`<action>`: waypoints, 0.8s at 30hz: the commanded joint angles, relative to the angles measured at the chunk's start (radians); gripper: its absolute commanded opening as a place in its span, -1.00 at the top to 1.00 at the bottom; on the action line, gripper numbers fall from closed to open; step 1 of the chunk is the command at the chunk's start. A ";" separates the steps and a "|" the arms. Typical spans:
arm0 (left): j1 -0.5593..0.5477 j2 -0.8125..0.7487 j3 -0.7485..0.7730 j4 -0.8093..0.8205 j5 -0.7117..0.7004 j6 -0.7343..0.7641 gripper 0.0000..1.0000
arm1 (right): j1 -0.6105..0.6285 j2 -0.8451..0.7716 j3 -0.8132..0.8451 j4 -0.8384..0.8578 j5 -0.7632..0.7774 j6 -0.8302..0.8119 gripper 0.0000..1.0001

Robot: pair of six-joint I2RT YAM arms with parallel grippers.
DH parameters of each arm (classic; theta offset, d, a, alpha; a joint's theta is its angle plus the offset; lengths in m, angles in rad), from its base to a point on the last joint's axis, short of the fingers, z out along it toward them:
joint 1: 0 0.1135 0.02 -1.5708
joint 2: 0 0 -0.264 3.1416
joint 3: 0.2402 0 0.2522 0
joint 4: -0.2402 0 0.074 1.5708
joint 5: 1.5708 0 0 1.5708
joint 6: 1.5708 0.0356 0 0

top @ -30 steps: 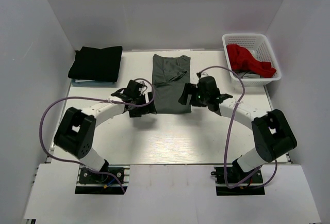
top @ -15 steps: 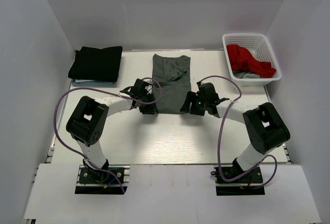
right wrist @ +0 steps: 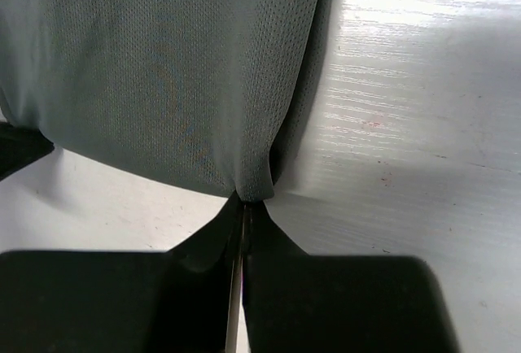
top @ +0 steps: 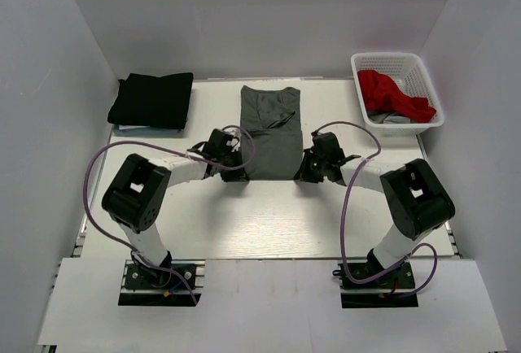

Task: Fold and stack the t-shirts
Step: Grab one side of the 2/3 rectangular tshirt with both arms

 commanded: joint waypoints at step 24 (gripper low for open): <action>-0.114 -0.745 -0.120 -0.340 0.257 -0.075 1.00 | 0.012 -0.694 0.079 -0.628 -0.297 -0.292 1.00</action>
